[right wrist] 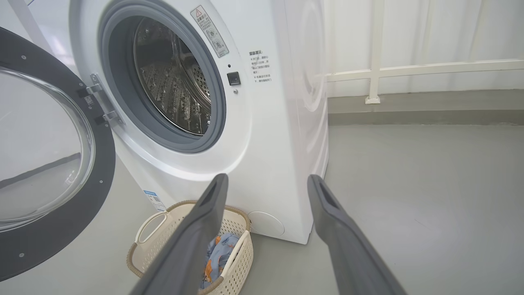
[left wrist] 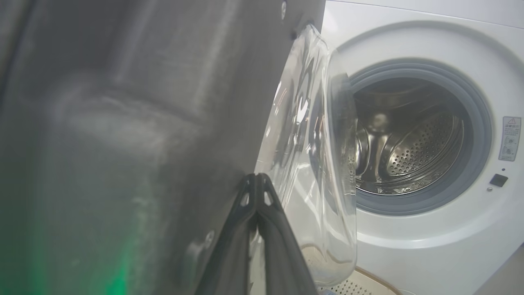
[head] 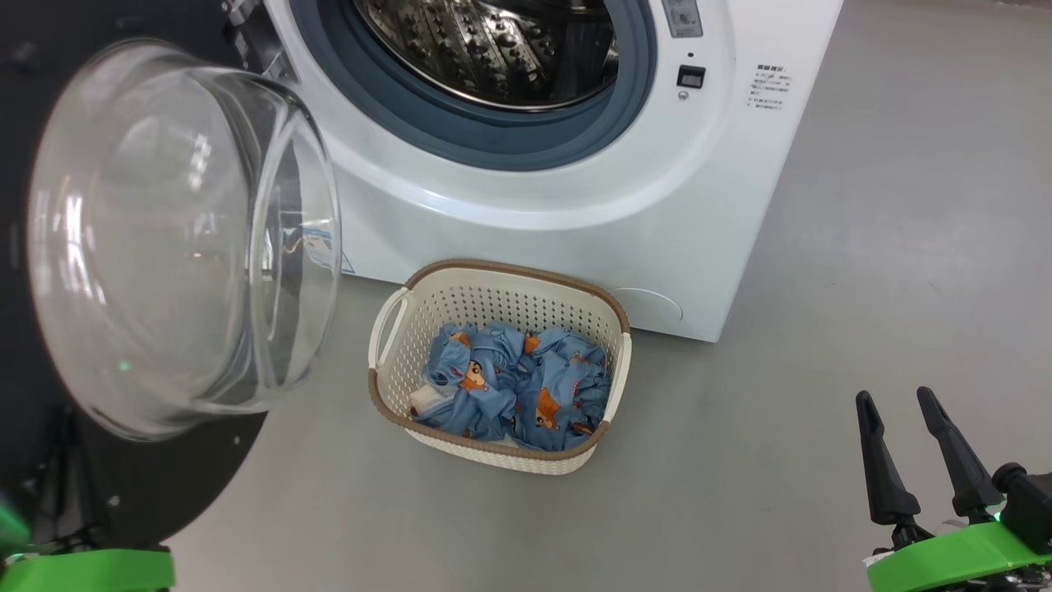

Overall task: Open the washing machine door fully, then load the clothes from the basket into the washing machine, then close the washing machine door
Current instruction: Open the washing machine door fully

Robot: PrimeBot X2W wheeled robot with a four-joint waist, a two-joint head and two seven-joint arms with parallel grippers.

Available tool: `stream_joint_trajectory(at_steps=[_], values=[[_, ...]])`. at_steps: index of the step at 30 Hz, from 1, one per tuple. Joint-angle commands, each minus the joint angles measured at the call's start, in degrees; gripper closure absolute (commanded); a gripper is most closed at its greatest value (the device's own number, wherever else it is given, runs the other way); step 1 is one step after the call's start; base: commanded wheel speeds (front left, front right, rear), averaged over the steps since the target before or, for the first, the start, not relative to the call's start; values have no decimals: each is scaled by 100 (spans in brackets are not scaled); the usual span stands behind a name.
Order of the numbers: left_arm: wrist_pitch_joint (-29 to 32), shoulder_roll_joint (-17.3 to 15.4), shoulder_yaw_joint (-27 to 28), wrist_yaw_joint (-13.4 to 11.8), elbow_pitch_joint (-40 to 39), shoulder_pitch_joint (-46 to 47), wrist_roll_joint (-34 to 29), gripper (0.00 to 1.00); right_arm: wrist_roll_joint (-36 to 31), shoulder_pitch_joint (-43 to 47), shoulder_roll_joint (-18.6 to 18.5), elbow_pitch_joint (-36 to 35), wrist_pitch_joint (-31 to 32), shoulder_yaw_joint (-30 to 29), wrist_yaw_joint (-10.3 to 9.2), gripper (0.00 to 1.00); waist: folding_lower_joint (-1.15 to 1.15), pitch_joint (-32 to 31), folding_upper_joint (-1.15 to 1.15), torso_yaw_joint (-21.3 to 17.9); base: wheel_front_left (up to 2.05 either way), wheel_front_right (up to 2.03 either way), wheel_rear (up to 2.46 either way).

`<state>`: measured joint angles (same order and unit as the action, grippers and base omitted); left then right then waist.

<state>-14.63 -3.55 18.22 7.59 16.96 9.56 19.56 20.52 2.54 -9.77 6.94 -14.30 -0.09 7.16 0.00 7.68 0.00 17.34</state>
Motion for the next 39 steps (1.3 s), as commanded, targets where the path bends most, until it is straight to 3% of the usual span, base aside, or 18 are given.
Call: stream_joint_trajectory(at_steps=[1,25,39], values=[[-37,-287,348,-56,-75,223,-63,100,-82,-177,-136,-154,-70,126,33,0,0,31,0,-14,0,0,0],[-37,-590,1512,-59,413,669,-409,100,-70,-325,-165,-172,-70,108,33,0,0,287,0,-56,0,0,0],[-37,-1158,1924,-25,1138,1318,-611,100,-59,-525,-297,-259,-70,89,33,0,0,737,0,-47,0,0,0]])
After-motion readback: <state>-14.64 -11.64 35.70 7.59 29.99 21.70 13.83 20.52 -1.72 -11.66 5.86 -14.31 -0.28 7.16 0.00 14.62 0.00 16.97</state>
